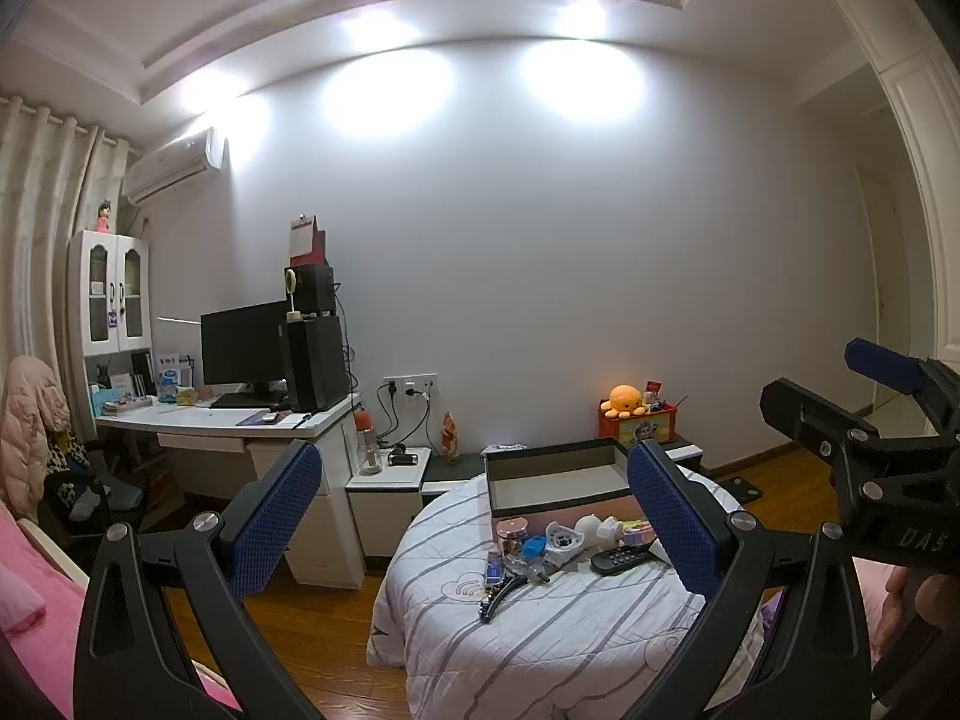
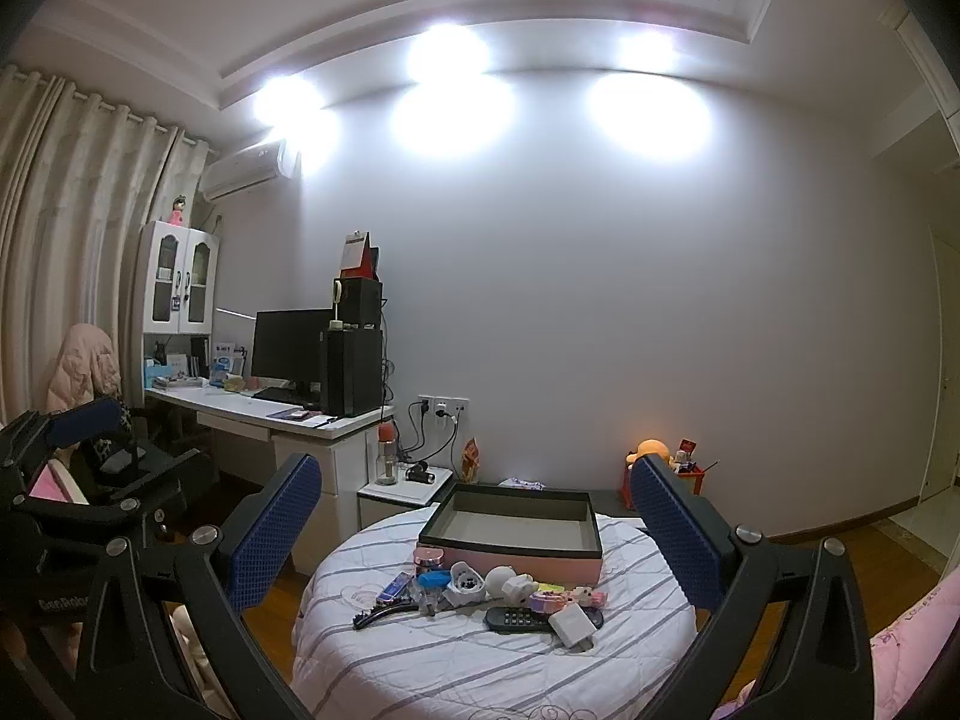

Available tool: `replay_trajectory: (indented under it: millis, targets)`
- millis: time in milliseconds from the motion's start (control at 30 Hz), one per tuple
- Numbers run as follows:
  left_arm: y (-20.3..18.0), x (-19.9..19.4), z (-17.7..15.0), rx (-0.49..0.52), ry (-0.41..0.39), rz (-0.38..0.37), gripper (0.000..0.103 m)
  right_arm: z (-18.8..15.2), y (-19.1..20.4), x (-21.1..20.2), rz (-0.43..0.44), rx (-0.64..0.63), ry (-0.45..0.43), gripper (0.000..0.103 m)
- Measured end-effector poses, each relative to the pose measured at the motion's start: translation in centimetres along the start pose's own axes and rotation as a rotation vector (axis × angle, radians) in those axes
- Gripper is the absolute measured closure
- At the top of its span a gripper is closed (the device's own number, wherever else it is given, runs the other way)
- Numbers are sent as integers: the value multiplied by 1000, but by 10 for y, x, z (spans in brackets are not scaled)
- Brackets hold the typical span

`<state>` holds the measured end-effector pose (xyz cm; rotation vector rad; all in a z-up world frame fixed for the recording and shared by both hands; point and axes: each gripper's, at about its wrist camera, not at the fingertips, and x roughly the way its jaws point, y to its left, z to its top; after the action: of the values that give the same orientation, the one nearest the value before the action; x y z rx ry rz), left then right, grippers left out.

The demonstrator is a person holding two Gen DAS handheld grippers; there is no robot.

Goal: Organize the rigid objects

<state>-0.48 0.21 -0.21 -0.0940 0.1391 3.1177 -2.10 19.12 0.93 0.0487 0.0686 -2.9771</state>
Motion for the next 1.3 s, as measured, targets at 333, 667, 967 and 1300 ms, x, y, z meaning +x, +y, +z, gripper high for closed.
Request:
replay_trajectory:
  millis: [333, 667, 967, 1300]
  targets:
    - [0, 0, 0, 6, 12, 4, 0, -1, 0, 3, -5, 2, 5, 0]
    - [1, 0, 1, 3, 15, 1, 0, -2, 3, 5, -7, -3, 12, 0]
    - [-3, 4, 0, 16, 27, -3, 0, -5, 5, 6, -7, -5, 23, 0]
    - [-2, 7, -2, 15, 35, -3, 0, -8, 7, 8, -14, -3, 32, 0]
